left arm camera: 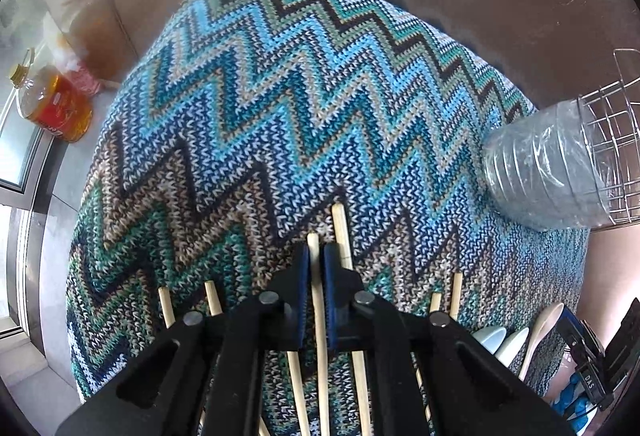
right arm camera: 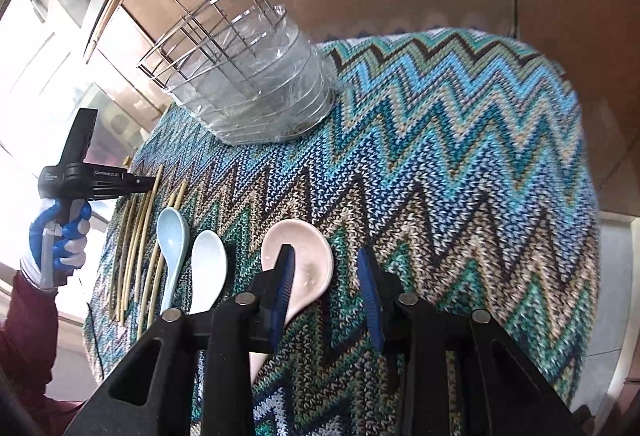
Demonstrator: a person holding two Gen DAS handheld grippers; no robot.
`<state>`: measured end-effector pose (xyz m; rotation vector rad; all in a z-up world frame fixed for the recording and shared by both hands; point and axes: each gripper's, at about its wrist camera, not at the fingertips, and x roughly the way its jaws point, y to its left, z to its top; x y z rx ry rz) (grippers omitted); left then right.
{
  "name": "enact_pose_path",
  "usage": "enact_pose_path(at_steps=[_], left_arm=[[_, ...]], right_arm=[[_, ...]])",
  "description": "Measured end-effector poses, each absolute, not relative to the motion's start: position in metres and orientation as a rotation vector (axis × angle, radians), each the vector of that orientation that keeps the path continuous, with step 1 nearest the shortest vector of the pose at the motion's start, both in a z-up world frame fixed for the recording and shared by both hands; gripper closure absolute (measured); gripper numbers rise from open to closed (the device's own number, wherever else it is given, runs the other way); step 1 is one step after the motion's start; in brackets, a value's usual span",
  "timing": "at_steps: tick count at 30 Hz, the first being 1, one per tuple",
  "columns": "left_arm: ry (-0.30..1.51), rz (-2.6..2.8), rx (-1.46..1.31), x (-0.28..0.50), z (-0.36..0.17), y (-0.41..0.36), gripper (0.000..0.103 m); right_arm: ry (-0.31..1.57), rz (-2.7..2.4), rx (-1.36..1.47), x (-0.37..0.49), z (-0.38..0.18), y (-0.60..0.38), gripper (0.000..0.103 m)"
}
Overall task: Organize utensils
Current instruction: 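Grasp the pink spoon with the right tool while the left tool grasps a chopstick, then lift and lower the pink spoon into the wire holder while the left tool inserts its chopstick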
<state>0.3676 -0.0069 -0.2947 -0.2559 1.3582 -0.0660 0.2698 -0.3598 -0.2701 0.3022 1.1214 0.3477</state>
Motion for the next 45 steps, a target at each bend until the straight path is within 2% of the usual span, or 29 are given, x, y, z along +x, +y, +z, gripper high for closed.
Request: enact_pose_path(at_steps=[3, 5, 8, 23, 28, 37, 45], left_arm=[[1.353, -0.056, -0.242, 0.367, -0.294, -0.011, 0.097], [1.35, -0.056, -0.234, 0.367, -0.294, -0.012, 0.098], [1.339, -0.068, -0.251, 0.365, -0.291, -0.012, 0.099], [1.117, -0.178, -0.313, 0.302, -0.215, 0.007, 0.099], [0.954, -0.235, -0.315, 0.279, -0.154, 0.001, 0.099], [0.549, -0.306, -0.375, 0.277, -0.036, -0.029, 0.099], [0.267, -0.26, -0.418, 0.317, -0.008, -0.067, 0.099]], right_arm=[[1.15, 0.381, 0.315, 0.279, -0.28, -0.359, 0.083], [1.159, 0.411, 0.32, 0.283, -0.284, -0.357, 0.094], [1.143, 0.426, 0.289, 0.28, -0.281, -0.353, 0.097], [0.894, 0.277, 0.136, 0.188, -0.192, -0.331, 0.097], [0.783, 0.237, 0.124, 0.171, -0.145, -0.336, 0.097], [0.493, 0.117, 0.069, 0.21, -0.063, -0.301, 0.097], [0.279, -0.084, 0.003, 0.273, -0.059, -0.281, 0.097]])
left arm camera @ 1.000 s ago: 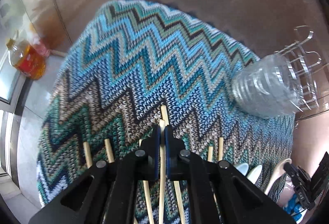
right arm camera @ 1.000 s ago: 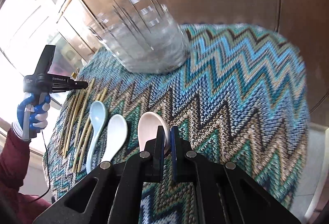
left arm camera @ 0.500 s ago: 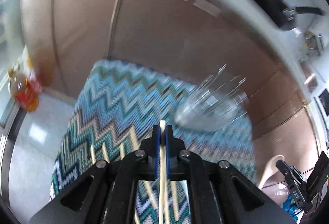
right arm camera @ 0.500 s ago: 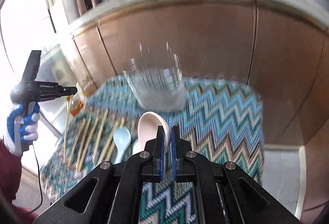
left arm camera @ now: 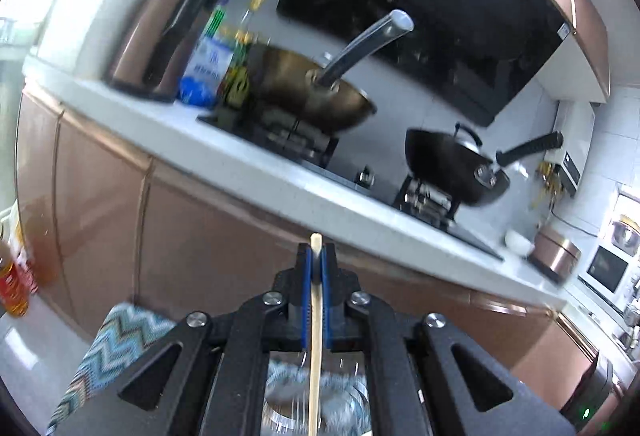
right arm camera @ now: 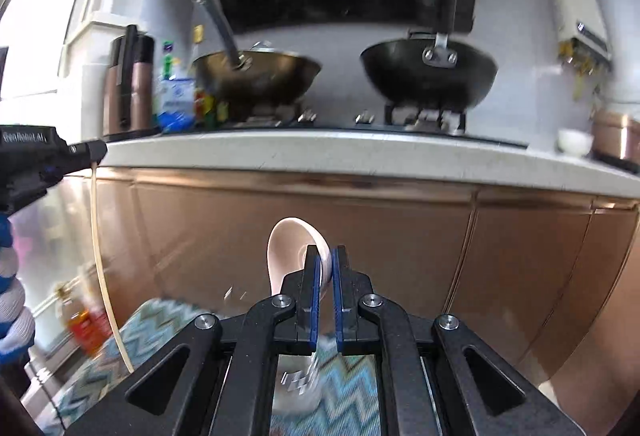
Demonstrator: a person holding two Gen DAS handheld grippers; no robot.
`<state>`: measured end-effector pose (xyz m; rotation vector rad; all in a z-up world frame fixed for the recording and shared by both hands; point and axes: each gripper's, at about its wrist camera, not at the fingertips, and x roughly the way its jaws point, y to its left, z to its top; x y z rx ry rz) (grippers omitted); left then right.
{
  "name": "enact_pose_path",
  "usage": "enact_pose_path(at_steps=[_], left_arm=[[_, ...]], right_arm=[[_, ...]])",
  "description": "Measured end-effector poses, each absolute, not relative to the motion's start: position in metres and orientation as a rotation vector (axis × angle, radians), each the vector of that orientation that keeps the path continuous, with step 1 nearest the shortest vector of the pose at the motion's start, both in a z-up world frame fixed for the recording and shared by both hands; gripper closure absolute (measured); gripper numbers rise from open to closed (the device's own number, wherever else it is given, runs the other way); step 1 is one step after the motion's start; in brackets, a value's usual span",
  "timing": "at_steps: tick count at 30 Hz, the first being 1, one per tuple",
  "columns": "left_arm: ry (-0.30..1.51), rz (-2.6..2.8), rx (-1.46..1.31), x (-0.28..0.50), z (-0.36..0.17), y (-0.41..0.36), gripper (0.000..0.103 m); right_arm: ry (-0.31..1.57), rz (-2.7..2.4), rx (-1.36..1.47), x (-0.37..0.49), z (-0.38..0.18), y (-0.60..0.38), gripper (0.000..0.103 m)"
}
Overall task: Organize utensils
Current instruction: 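Lift and lower the pink spoon into the wire holder while the left tool inserts its chopstick, then open both tools and withdraw them up from the wire holder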
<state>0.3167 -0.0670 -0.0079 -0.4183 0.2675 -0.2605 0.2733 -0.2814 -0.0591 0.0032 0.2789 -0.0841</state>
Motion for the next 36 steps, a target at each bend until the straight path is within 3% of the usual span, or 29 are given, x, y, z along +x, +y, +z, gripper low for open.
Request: enact_pose_path(at_steps=[15, 18, 19, 20, 22, 33, 36], left_arm=[[0.174, -0.141, -0.253, 0.358, -0.104, -0.13, 0.099], [0.181, -0.151, -0.227, 0.355, -0.114, -0.13, 0.095], [0.184, -0.159, -0.226, 0.353, -0.113, -0.13, 0.091], [0.186, -0.167, -0.228, 0.352, -0.113, -0.128, 0.08], [0.177, -0.162, -0.241, 0.344, -0.106, -0.121, 0.071], [0.071, -0.128, -0.201, 0.257, -0.02, -0.058, 0.069], [0.04, -0.096, -0.185, 0.222, 0.006, -0.036, 0.06]], right_arm=[[0.252, -0.169, -0.065, 0.319, -0.152, -0.27, 0.096], [0.265, -0.156, -0.052, 0.314, -0.163, -0.267, 0.083], [0.261, -0.157, -0.049, 0.31, -0.163, -0.266, 0.072], [0.252, -0.159, -0.046, 0.306, -0.162, -0.265, 0.068], [0.241, -0.159, -0.045, 0.3, -0.157, -0.264, 0.068], [0.118, -0.181, -0.029, 0.22, -0.07, -0.263, 0.068], [0.051, -0.177, -0.009, 0.182, -0.037, -0.263, 0.062]])
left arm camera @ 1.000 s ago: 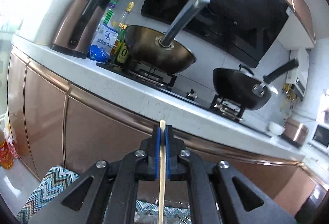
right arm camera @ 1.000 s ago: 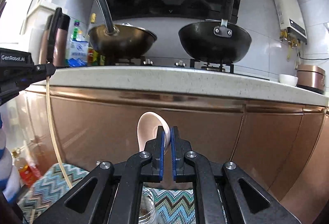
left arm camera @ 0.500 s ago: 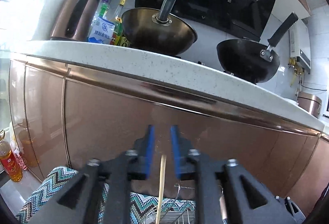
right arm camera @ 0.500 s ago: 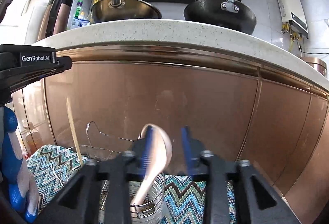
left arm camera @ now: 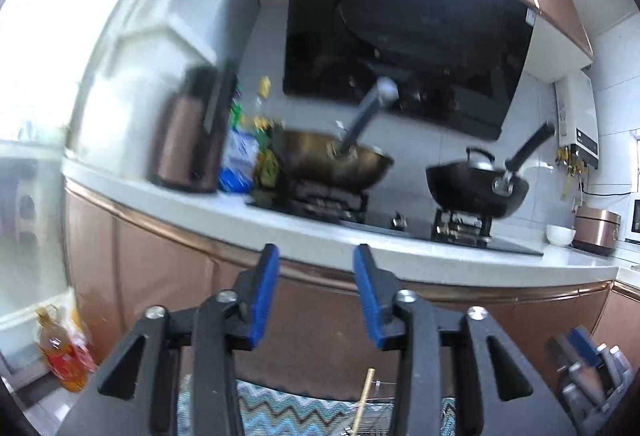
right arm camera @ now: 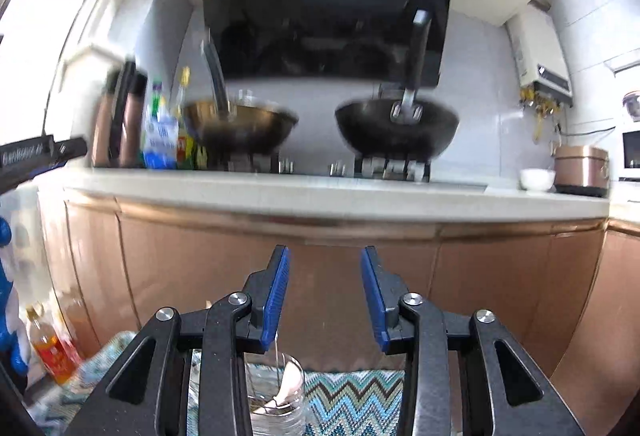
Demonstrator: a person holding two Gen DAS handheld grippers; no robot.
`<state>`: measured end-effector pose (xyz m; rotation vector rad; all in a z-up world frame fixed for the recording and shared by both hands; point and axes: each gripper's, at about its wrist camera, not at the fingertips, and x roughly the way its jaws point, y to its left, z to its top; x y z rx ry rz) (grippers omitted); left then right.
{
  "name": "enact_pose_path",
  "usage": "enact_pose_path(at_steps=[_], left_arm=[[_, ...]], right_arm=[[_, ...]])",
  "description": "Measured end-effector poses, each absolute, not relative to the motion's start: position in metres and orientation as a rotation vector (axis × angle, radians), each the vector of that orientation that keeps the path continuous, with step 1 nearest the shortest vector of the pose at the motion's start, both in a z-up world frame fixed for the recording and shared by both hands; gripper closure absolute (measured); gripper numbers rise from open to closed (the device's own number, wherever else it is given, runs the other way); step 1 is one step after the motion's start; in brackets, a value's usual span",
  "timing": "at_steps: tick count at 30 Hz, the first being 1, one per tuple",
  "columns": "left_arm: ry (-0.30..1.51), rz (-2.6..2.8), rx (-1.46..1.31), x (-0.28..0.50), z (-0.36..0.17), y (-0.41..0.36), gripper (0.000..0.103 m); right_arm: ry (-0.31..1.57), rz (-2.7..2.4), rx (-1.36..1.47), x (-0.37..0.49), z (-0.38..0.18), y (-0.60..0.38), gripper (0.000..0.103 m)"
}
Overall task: Organize utensils
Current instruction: 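Open both tools and withdraw them up from the wire holder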
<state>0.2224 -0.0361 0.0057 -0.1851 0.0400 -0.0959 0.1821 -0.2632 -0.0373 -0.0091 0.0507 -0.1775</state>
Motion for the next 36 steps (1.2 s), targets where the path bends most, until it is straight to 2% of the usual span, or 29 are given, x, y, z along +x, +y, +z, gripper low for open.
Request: enact_pose_path(at_steps=[5, 9, 11, 12, 16, 22, 28, 30, 32, 36], left_arm=[[0.008, -0.064, -0.171, 0.168, 0.036, -0.001, 0.057], [-0.01, -0.052, -0.173, 0.125, 0.05, 0.027, 0.056], [-0.014, -0.044, -0.177, 0.111, 0.053, 0.036, 0.055], [-0.017, -0.036, -0.176, 0.102, 0.053, 0.041, 0.055], [-0.009, -0.036, -0.19, 0.077, 0.05, 0.062, 0.049], [0.059, -0.052, -0.211, 0.066, 0.035, 0.082, 0.049], [0.18, -0.057, -0.235, 0.076, 0.008, 0.093, 0.049], [0.247, -0.066, -0.241, 0.084, -0.005, 0.095, 0.049], [0.342, -0.083, -0.256, 0.099, -0.026, 0.096, 0.049], [0.506, -0.129, -0.275, 0.124, -0.062, 0.091, 0.049]], right_arm=[[-0.078, -0.156, 0.013, 0.113, 0.008, -0.263, 0.036], [-0.142, -0.119, 0.03, 0.065, 0.03, -0.26, 0.023], [-0.16, -0.101, 0.034, 0.048, 0.036, -0.259, 0.007], [-0.165, -0.088, 0.039, 0.04, 0.038, -0.258, 0.004], [-0.183, -0.094, 0.031, 0.01, 0.042, -0.251, 0.003], [-0.191, -0.105, 0.045, -0.015, 0.043, -0.248, 0.003], [-0.121, -0.107, 0.084, -0.016, 0.028, -0.261, 0.005], [-0.072, -0.108, 0.103, -0.009, 0.02, -0.267, 0.009], [-0.015, -0.098, 0.125, -0.001, 0.011, -0.273, 0.019], [0.108, -0.103, 0.168, 0.021, -0.012, -0.288, 0.032]])
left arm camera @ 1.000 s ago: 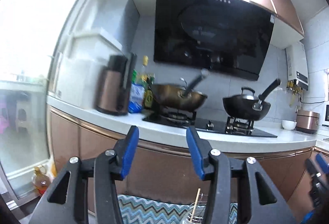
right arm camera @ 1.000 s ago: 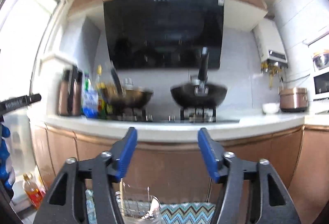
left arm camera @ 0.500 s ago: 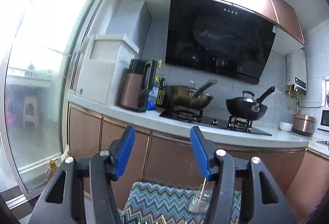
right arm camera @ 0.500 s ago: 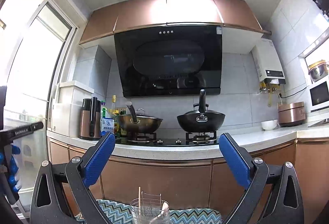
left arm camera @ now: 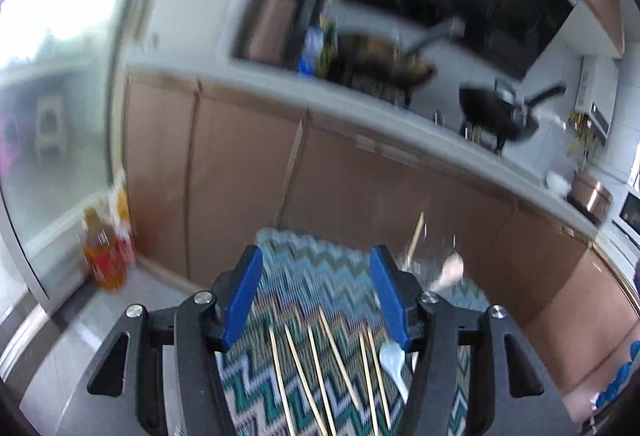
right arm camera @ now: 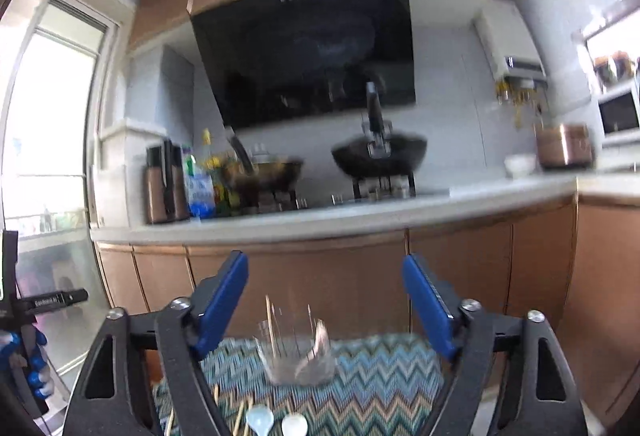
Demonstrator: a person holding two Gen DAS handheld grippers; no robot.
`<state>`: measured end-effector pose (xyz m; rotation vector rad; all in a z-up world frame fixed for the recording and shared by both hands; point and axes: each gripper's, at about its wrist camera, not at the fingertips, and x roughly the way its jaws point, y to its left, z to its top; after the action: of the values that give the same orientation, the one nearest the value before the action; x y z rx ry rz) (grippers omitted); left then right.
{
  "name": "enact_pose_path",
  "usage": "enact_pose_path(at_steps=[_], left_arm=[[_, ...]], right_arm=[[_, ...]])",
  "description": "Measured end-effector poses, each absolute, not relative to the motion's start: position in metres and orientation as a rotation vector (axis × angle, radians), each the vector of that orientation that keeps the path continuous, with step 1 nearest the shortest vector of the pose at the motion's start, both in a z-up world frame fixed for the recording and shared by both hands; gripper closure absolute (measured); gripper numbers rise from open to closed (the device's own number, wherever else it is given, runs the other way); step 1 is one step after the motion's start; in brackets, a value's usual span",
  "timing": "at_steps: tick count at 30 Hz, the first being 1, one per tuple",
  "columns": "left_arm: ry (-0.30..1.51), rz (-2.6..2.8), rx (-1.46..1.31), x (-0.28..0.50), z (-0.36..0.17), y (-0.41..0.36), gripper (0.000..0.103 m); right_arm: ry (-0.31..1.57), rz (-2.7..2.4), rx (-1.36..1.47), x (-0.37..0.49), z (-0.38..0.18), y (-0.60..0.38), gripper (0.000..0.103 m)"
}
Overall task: Organize utensils
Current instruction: 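Open both tools and withdraw them up from the wire holder, then grasp the white spoon with the right tool while the left tool grasps a chopstick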
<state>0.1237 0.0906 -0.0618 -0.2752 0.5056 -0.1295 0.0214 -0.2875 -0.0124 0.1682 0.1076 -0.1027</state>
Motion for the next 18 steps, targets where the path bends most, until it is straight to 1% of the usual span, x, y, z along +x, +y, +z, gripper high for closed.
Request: enact_pose_path(at_steps=[5, 9, 12, 14, 18], left_arm=[[0.75, -0.202, -0.294, 0.161, -0.116, 0.071, 0.05], [0.931, -0.234, -0.318, 0.196, -0.162, 0.056, 0.051], [1.048, -0.255, -0.351, 0.222, -0.195, 0.052, 0.057], [1.103, -0.233, -0.362, 0.238, -0.213, 0.053, 0.063], [1.181, -0.198, -0.368, 0.261, -0.242, 0.053, 0.067]], right_arm=[[0.271, -0.072, 0.19, 0.05, -0.045, -0.296, 0.046], [0.457, 0.005, 0.205, 0.082, -0.08, -0.295, 0.05], [0.594, 0.066, 0.219, 0.105, -0.114, -0.292, 0.052], [0.674, 0.11, 0.243, 0.118, -0.138, -0.291, 0.056], [0.781, 0.161, 0.27, 0.137, -0.175, -0.287, 0.062]])
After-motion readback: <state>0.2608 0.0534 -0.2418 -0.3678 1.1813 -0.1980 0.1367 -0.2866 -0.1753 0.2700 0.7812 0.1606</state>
